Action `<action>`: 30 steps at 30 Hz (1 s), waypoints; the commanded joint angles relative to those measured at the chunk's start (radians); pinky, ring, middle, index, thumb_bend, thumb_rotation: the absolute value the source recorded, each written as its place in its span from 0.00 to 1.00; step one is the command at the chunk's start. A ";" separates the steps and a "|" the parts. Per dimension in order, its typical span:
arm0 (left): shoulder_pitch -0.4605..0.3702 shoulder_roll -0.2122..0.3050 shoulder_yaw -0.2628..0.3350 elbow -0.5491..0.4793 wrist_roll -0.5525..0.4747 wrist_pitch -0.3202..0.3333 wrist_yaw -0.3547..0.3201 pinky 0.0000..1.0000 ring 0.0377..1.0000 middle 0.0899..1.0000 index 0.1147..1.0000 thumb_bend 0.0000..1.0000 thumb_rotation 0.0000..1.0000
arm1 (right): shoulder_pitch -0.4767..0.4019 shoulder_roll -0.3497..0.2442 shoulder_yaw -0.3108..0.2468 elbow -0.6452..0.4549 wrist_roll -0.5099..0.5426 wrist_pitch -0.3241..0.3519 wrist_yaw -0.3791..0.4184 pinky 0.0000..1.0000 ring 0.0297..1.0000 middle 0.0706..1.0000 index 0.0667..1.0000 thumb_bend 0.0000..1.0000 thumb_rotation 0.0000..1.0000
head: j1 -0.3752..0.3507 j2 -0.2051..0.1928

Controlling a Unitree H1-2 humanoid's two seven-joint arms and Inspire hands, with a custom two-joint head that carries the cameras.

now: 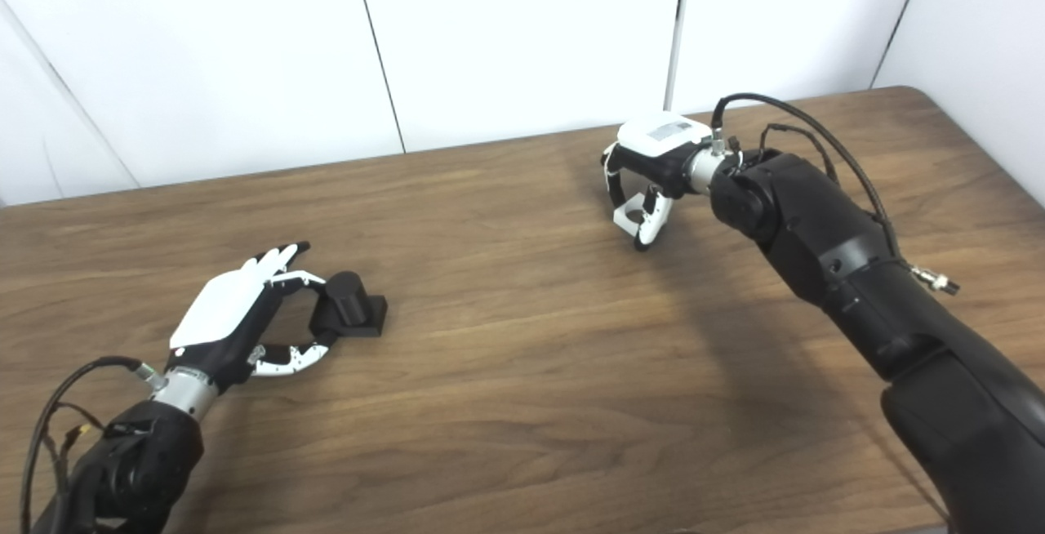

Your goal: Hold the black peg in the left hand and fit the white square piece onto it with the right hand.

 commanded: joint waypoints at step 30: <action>0.007 0.020 -0.020 0.013 0.031 0.052 -0.056 1.00 1.00 1.00 0.61 0.72 0.15 | 0.005 -0.038 -0.034 -0.035 0.000 -0.095 -0.127 0.92 0.89 0.80 0.45 0.52 0.14 | 0.005 0.005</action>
